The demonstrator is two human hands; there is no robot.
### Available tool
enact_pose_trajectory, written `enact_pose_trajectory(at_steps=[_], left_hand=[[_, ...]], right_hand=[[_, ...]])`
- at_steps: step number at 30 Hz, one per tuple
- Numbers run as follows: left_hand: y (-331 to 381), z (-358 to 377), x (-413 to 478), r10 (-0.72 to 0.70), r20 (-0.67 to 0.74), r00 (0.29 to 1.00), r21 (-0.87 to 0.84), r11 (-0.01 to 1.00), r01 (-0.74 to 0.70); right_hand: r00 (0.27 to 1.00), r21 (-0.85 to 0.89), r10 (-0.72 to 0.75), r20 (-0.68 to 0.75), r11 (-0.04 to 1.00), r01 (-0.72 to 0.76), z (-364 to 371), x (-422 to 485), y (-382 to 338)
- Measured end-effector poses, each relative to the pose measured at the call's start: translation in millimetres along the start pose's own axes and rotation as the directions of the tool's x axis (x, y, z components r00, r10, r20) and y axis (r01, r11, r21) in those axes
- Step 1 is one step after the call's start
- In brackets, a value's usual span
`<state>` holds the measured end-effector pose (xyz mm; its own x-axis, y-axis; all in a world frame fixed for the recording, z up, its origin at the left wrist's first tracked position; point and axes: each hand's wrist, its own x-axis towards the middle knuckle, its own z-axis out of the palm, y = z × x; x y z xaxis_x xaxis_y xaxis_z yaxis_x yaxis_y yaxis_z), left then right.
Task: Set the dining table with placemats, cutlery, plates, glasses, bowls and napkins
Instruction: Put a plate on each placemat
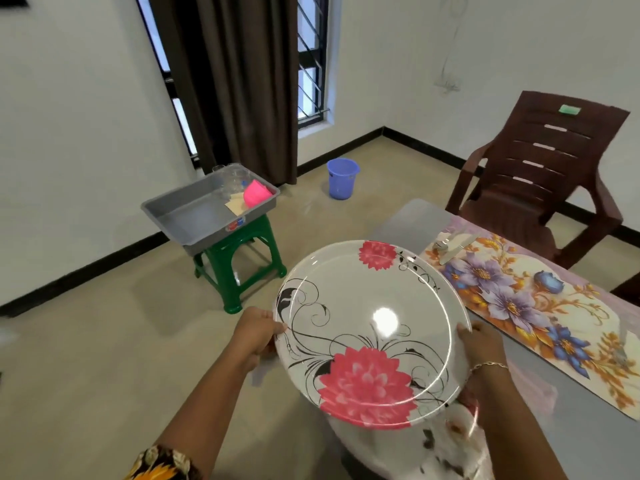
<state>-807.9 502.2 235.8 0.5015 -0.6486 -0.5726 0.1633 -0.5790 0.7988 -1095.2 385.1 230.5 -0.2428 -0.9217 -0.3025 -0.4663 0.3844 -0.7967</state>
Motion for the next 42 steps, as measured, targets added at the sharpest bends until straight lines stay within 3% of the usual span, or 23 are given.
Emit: enact_pose_trajectory(at_steps=[4, 9, 14, 20, 31, 42], left_hand=[[18.1, -51.1, 22.0, 0.040, -0.039, 0.998, -0.060, 0.997, -0.042], [40.9, -136.4, 66.2, 0.103, 0.020, 0.995, -0.092, 0.991, -0.100], [79.9, -212.2, 122.2, 0.199, 0.043, 0.979, -0.061, 0.979, -0.196], [132.2, -247.3, 191.8, 0.234, 0.074, 0.970, -0.004, 0.972, -0.234], [237.0, -184.1, 345.7, 0.210, 0.241, 0.948, 0.132, 0.960, -0.246], [339.1, -43.1, 442.2, 0.176, 0.460, 0.871, 0.166, 0.946, -0.279]], right_hand=[[0.999, 0.094, -0.039, 0.024, 0.995, 0.037, 54.9, -3.8, -41.4], [0.996, 0.124, -0.084, 0.003, 0.989, 0.083, 136.9, -13.1, -97.5], [0.998, 0.180, -0.046, -0.030, 0.982, 0.050, 213.0, -23.8, -144.1], [0.998, 0.342, 0.054, 0.023, 0.938, -0.058, 259.4, -30.5, -187.3], [0.955, 0.403, 0.194, -0.223, 0.911, -0.091, 304.9, 58.5, -226.5], [0.847, 0.514, 0.362, -0.389, 0.848, -0.126, 266.9, 137.0, -258.6]])
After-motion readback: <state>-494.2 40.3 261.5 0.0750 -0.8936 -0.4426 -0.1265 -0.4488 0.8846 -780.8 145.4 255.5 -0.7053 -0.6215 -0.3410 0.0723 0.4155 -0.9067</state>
